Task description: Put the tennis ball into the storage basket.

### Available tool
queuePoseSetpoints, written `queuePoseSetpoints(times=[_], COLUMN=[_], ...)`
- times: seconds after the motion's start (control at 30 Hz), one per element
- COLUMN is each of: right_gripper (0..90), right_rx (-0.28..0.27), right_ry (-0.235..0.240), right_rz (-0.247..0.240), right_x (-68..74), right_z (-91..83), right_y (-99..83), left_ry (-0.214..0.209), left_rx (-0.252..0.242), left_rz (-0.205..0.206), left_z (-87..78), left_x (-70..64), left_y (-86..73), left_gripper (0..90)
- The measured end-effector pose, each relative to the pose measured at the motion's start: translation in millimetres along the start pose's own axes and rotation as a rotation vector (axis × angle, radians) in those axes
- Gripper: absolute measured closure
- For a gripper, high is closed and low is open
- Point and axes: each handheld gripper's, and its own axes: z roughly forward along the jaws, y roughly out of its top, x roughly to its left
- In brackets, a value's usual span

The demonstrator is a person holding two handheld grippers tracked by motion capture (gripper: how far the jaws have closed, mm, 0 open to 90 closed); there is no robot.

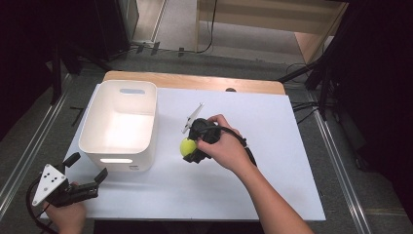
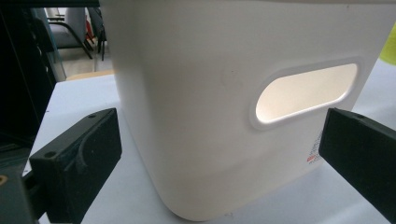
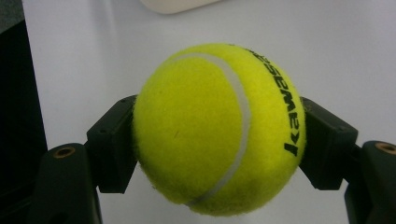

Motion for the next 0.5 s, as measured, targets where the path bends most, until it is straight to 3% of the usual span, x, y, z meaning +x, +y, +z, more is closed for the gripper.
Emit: queuePoseSetpoints(times=[0.2,0.27,0.3,0.5], right_gripper=[23.6,23.6,23.6,23.6], right_rx=[0.002,0.003,0.001,-0.013], right_ry=[-0.001,-0.003,-0.003,0.001], right_rz=[-0.019,-0.006,-0.027,-0.017], right_x=[1.5,2.8,1.4,3.4], right_z=[-1.0,-1.2,-1.1,-2.8], right_y=[8.1,10.3,11.3,17.5], left_ry=[0.001,0.002,0.001,-0.002], left_rx=[0.004,0.004,0.004,0.000], left_rz=[0.000,0.001,0.001,-0.001], left_z=[0.1,0.1,0.1,0.1], left_x=[-0.1,-0.1,-0.2,0.3], left_y=[0.2,0.2,0.2,0.1], left_gripper=[0.0,0.0,0.0,0.0])
